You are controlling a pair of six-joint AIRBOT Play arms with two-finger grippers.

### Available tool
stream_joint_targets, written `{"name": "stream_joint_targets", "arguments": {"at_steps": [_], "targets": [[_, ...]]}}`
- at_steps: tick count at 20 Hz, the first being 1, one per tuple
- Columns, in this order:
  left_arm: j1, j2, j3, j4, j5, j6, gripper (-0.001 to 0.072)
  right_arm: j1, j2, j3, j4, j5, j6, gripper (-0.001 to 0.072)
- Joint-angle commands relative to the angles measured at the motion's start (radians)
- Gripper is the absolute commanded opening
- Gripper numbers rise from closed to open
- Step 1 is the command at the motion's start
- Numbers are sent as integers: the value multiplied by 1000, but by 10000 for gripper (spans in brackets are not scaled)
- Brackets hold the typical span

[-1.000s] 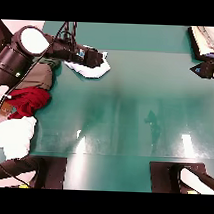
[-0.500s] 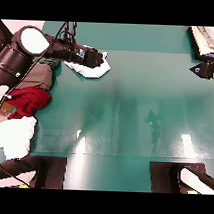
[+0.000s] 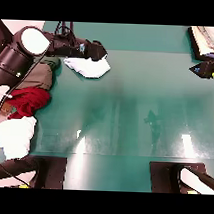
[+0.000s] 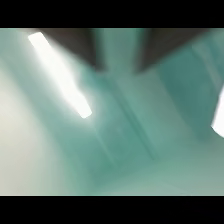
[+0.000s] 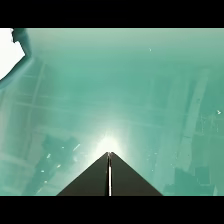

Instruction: Fold the shirts.

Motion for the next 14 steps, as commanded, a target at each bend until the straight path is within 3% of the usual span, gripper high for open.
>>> {"name": "stream_joint_targets", "arguments": {"at_steps": [1, 3, 6, 12, 14], "targets": [[26, -28, 0, 277, 78, -79, 647, 0, 0, 0, 0, 6, 1, 15], [105, -89, 0, 375, 81, -190, 648, 0, 0, 0, 0, 9, 1, 15], [245, -229, 2, 306, 81, -173, 649, 1, 0, 0, 0, 24, 1, 15], [317, -451, 8, 2, 90, 170, 667, 1, 0, 0, 0, 58, 1, 15], [317, -486, 8, -79, 120, 228, 665, 1, 0, 0, 0, 58, 1, 15]]}}
